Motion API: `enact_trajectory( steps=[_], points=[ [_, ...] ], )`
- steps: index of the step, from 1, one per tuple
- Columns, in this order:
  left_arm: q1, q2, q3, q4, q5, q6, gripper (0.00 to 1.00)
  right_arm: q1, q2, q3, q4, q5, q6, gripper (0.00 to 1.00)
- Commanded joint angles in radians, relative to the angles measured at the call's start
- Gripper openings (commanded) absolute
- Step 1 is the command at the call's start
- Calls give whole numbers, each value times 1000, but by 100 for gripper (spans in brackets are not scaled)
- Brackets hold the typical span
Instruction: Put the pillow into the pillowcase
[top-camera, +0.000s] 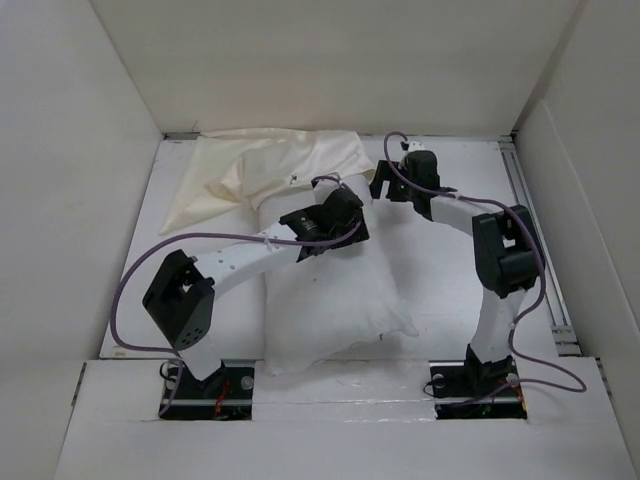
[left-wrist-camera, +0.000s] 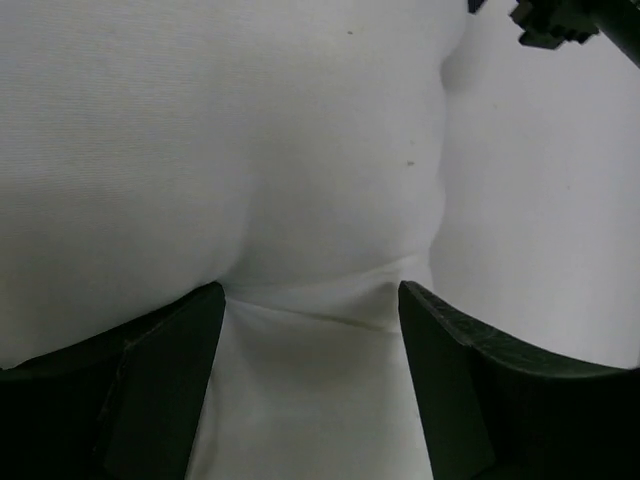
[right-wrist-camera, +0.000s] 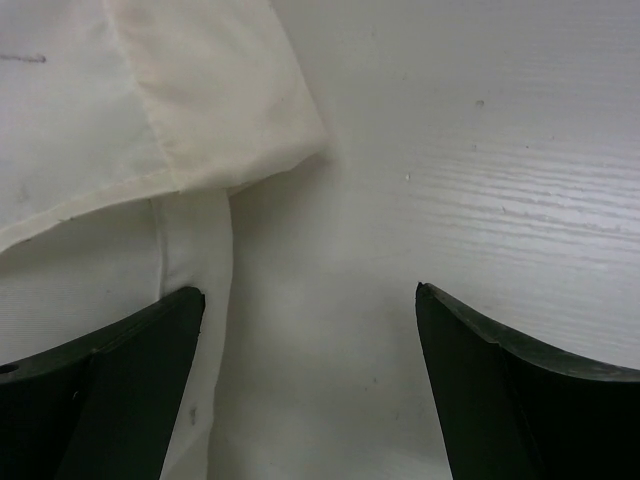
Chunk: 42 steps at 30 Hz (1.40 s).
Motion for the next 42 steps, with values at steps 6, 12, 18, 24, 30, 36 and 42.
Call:
enact_trajectory(
  steps=[6, 12, 18, 24, 30, 36, 42],
  points=[
    [24, 108, 2, -240, -243, -64, 15, 42, 91, 188, 64, -38, -87, 94],
    [24, 99, -44, -197, -196, -13, 0, 63, 203, 370, -4, 16, -116, 90],
    [24, 99, -55, -183, -168, 48, 0, 54, 260, 448, -31, 20, -108, 73],
    [24, 108, -55, -174, -151, 74, 0, 45, 370, 599, -99, -159, -127, 32],
    [43, 80, -55, -126, -161, 91, 0, 23, 262, 387, -30, -206, -127, 0],
    [67, 125, 60, -68, -194, 122, 0, 121, -140, -72, -17, -194, -15, 0],
    [67, 188, 120, -27, -199, 108, 0, 242, -407, -278, -71, -199, -2, 0]
  ],
)
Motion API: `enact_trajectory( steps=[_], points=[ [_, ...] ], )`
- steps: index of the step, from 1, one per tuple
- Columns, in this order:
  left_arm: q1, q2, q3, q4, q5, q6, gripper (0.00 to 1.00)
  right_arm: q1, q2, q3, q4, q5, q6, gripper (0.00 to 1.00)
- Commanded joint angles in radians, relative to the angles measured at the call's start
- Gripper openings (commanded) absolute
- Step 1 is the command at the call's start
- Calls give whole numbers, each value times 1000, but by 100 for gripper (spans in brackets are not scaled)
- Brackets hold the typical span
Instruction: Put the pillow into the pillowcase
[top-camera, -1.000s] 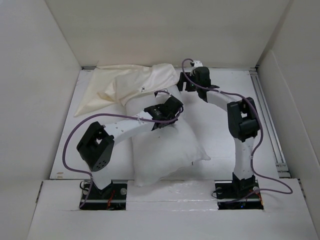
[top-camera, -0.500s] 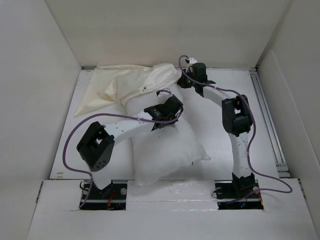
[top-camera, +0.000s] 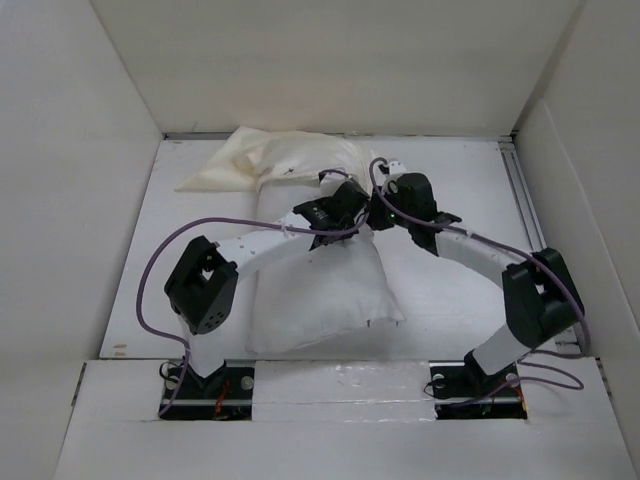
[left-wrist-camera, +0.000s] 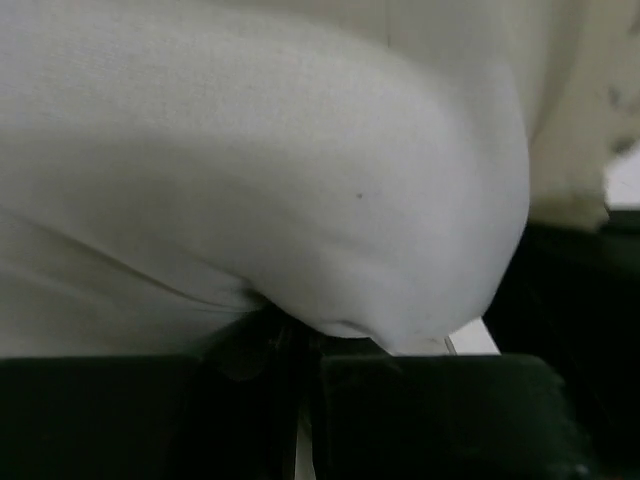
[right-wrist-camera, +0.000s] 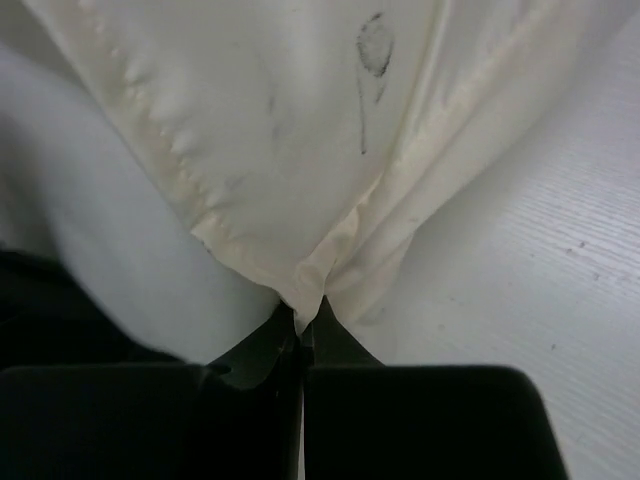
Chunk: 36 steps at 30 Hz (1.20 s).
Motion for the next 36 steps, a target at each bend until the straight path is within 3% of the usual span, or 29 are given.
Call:
enact_trajectory(
  steps=[1, 7, 11, 15, 18, 21, 22, 24, 25, 29, 30, 32, 34, 35, 36],
  points=[
    [36, 39, -13, 40, -60, 16, 0, 89, -117, -41, -42, -95, 32, 0],
    [5, 59, -62, 67, -86, -75, 0, 203, -343, -29, -211, 75, 35, 0],
    [5, 48, -102, 87, -95, -124, 0, 250, -353, -29, -309, 67, 64, 0],
    [-18, -7, -136, 87, -132, -183, 0, 426, -504, -93, -243, 143, 135, 0],
    [-39, -96, -197, 97, -181, -220, 0, 427, -443, -102, -243, 145, 155, 0],
    [-53, -179, -232, 123, -215, -240, 0, 474, -339, -111, -204, 41, 170, 0],
    [-53, -190, -243, 123, -231, -250, 0, 567, -338, -111, -187, 75, 170, 0],
    [-53, -202, -243, 123, -241, -250, 0, 634, -326, -111, -186, 178, 170, 0],
    [-53, -202, -234, 100, -256, -250, 0, 634, -312, -111, -212, 256, 185, 0],
    [-53, -246, -220, -23, -306, -297, 0, 528, -285, -209, -223, 296, 244, 0],
    [-53, -289, -220, -69, -307, -312, 22, 514, -274, -225, -196, 297, 262, 0],
    [-53, -349, -248, -97, -317, -313, 49, 485, -260, -234, -196, 316, 271, 0],
    [-53, -462, -280, -117, -317, -313, 89, 435, -243, -243, -196, 332, 271, 0],
    [-53, -501, -280, -117, -317, -297, 100, 415, -226, -243, -196, 332, 271, 0],
    [-53, -538, -289, -117, -317, -261, 100, 370, -226, -243, -196, 332, 271, 0]
  ],
)
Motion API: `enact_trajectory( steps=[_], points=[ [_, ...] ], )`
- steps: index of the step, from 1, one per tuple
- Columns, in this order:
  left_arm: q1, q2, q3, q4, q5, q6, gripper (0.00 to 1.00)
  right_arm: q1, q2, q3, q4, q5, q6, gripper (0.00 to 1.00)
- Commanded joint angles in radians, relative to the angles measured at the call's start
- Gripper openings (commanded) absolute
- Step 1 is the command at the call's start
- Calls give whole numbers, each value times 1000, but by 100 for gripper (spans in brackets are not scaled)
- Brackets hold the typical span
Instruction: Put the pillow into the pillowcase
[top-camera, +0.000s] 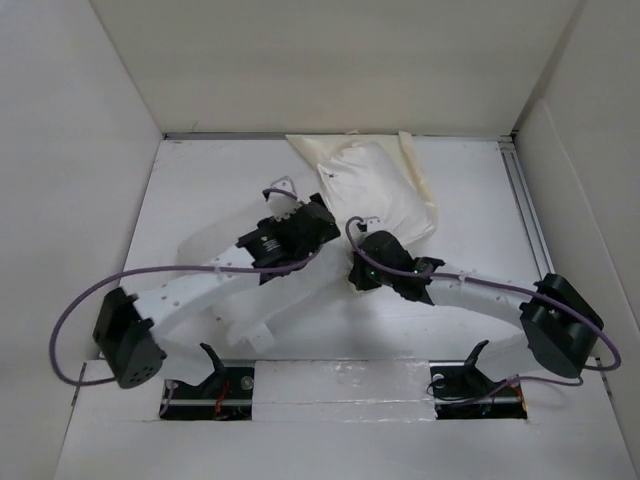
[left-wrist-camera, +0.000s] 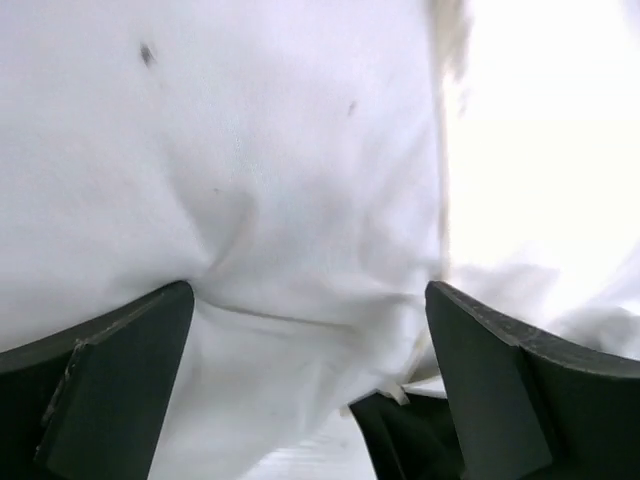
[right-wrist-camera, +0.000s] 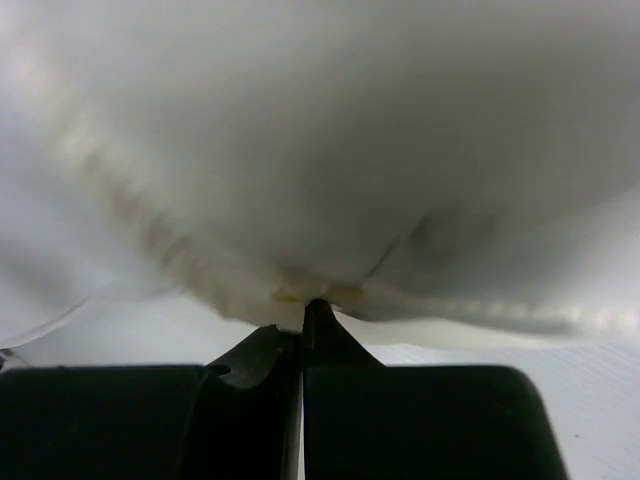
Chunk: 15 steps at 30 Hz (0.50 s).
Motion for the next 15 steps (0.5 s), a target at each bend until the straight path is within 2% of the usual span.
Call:
enact_trajectory(
  steps=[1, 3, 5, 6, 7, 8, 11, 12, 14, 15],
  points=[
    [18, -211, -11, -34, -67, 16, 100, -81, 23, -6, -7, -27, 17, 0],
    [30, -257, -2, -69, -67, 39, 100, -122, 23, -6, -7, -37, 17, 0],
    [84, -296, 22, -94, -79, 61, 100, -179, 13, -6, -7, -47, -4, 7],
    [116, -296, 22, -94, -79, 79, 100, -197, 2, -6, -7, -47, -4, 17],
    [160, -296, 34, -80, -43, 100, 100, -234, 2, 3, -7, -57, -13, 43],
    [267, -279, 44, -53, 2, 177, 100, -250, -15, 3, -7, -68, -13, 55],
    [419, -210, 82, 50, 184, 266, 100, -262, -95, 13, -16, -140, -13, 75],
    [481, -134, 108, 61, 208, 313, 100, -262, -124, 13, -16, -165, -13, 86],
    [524, -46, 175, 5, 194, 323, 100, -201, -225, 13, -50, -198, -24, 88],
    [555, 27, 230, -9, 194, 334, 100, -173, -262, 43, -79, -185, -24, 100]
  ],
)
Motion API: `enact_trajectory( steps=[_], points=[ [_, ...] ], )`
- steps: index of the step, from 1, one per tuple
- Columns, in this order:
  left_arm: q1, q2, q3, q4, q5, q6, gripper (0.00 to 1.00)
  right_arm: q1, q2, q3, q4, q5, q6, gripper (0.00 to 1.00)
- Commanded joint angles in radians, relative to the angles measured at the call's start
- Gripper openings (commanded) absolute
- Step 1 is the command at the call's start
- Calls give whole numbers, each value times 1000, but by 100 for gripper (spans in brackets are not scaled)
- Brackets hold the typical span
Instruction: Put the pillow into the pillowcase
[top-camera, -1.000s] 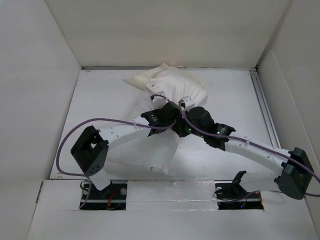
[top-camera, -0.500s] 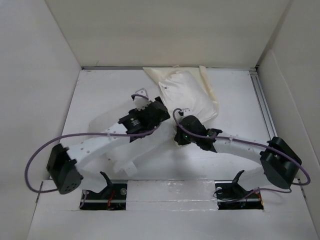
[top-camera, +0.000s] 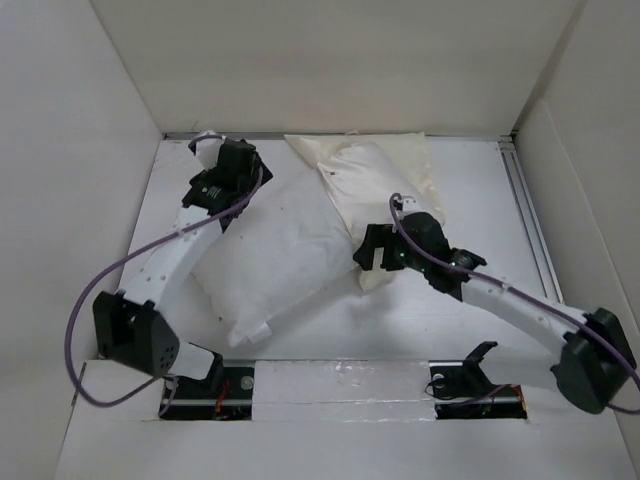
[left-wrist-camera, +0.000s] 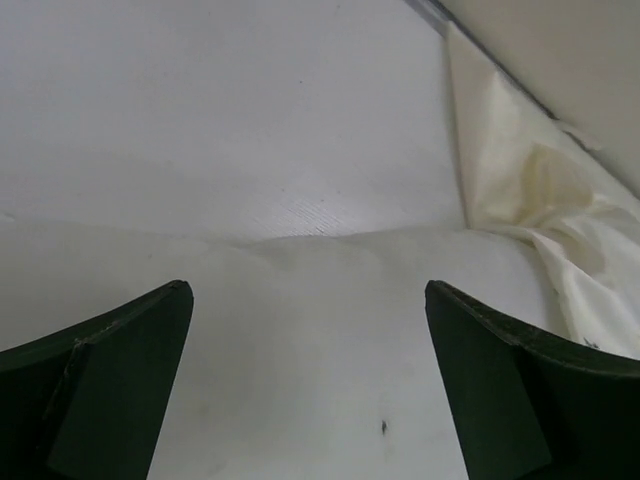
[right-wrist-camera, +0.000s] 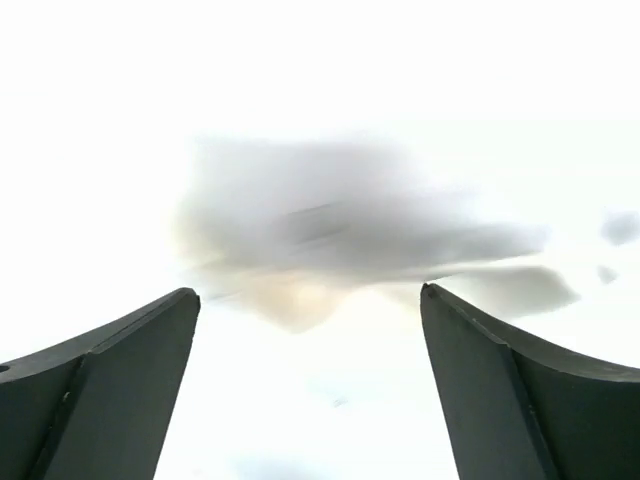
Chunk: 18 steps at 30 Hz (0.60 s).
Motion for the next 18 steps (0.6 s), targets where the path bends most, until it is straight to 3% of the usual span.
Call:
enact_trajectory(
  steps=[1, 3, 7, 10, 12, 15, 17, 18],
  points=[
    [63, 141, 118, -32, 67, 110, 100, 99, -182, 77, -55, -33, -25, 100],
    [72, 207, 145, -45, 90, 110, 100, 196, -234, 165, -179, 84, -36, 100],
    [81, 325, 138, -6, 208, 159, 100, 245, -212, 345, -330, 185, -99, 100],
    [81, 394, 110, 43, 391, 203, 100, 222, -39, 521, -433, 286, -169, 100],
    [81, 403, 57, 157, 499, 204, 95, 193, 110, 608, -469, 316, -218, 100],
    [81, 347, -55, 329, 706, 214, 75, 139, 283, 758, -497, 375, -281, 100],
    [81, 322, -81, 372, 789, 214, 45, 98, 363, 864, -528, 406, -309, 100],
    [81, 302, -93, 385, 812, 214, 23, 84, 402, 898, -539, 406, -333, 100]
  ],
)
